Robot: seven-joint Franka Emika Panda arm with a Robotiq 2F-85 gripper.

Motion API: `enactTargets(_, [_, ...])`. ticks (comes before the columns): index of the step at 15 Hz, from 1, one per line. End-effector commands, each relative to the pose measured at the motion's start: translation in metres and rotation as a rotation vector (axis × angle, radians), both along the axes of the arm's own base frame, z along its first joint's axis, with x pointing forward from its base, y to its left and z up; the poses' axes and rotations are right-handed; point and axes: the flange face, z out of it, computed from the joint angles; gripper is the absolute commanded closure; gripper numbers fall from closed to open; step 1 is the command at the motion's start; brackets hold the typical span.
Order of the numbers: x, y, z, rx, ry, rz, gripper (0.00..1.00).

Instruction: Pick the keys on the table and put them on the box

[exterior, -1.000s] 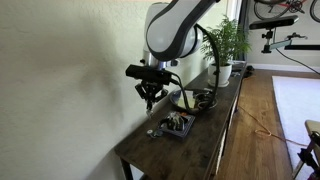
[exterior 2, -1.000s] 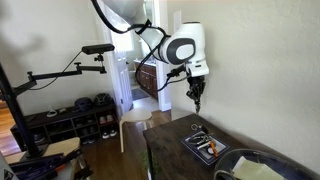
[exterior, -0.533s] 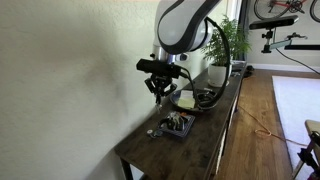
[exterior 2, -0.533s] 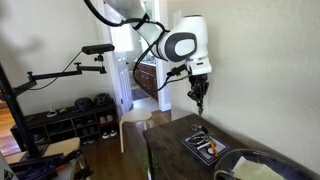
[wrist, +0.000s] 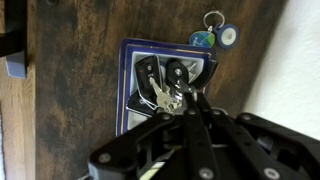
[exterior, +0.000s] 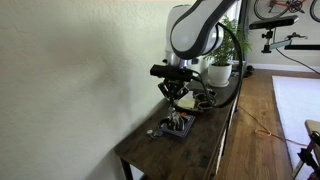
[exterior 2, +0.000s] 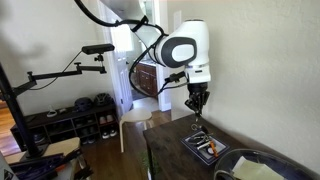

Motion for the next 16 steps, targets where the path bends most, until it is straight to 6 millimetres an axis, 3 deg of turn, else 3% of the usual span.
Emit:
enactTargets(1, [-0.014,-0.010,-0.005,-0.007,0.011,-0.034,0.96])
enactTargets(9, [-0.004,-0.027,-0.031,0.003,0.042,-0.040,0.97])
enactTargets(16, [0.018,-0.040,-0.052,0.009,0.052,-0.040,0.97])
